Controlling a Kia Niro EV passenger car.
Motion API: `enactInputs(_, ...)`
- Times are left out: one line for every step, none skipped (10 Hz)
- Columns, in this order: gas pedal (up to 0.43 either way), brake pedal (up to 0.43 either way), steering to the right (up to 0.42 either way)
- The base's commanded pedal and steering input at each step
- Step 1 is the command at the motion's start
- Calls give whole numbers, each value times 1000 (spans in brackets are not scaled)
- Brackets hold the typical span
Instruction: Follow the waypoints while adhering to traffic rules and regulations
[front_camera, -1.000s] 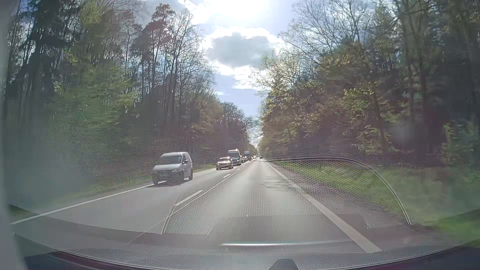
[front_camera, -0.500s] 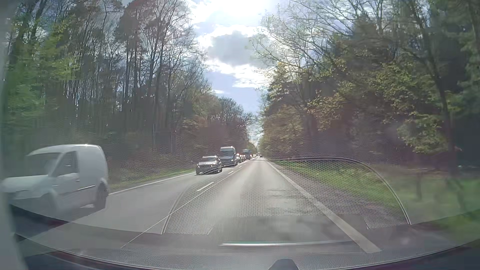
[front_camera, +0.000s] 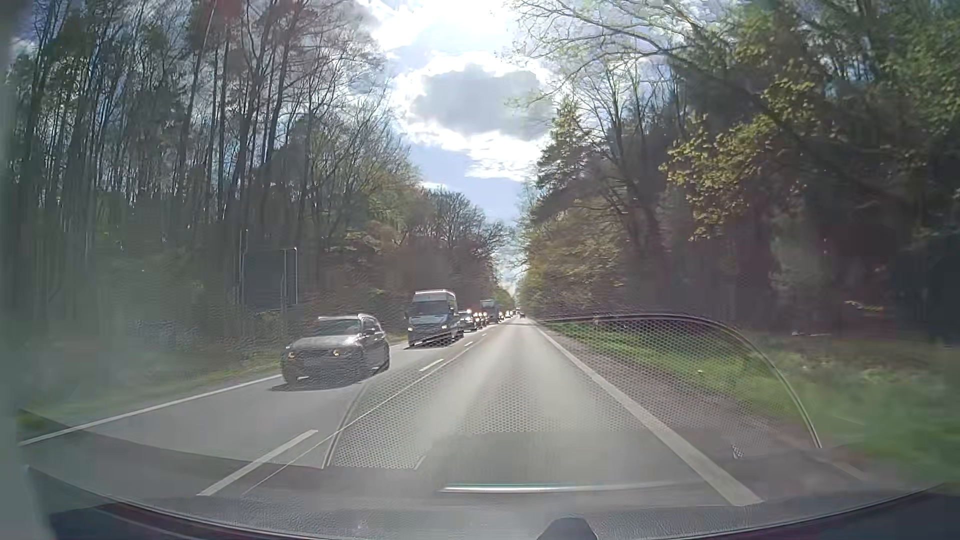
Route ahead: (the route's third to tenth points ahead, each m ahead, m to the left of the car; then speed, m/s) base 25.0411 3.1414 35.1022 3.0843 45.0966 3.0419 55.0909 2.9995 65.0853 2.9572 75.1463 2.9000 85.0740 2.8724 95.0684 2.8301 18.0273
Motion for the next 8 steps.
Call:
enactInputs(79,0,-3)
enactInputs(79,0,-3)
enactInputs(79,0,-3)
enactInputs(79,0,-3)
enactInputs(79,0,-3)
enactInputs(79,0,-3)
enactInputs(79,0,-3)
enactInputs(79,0,-3)
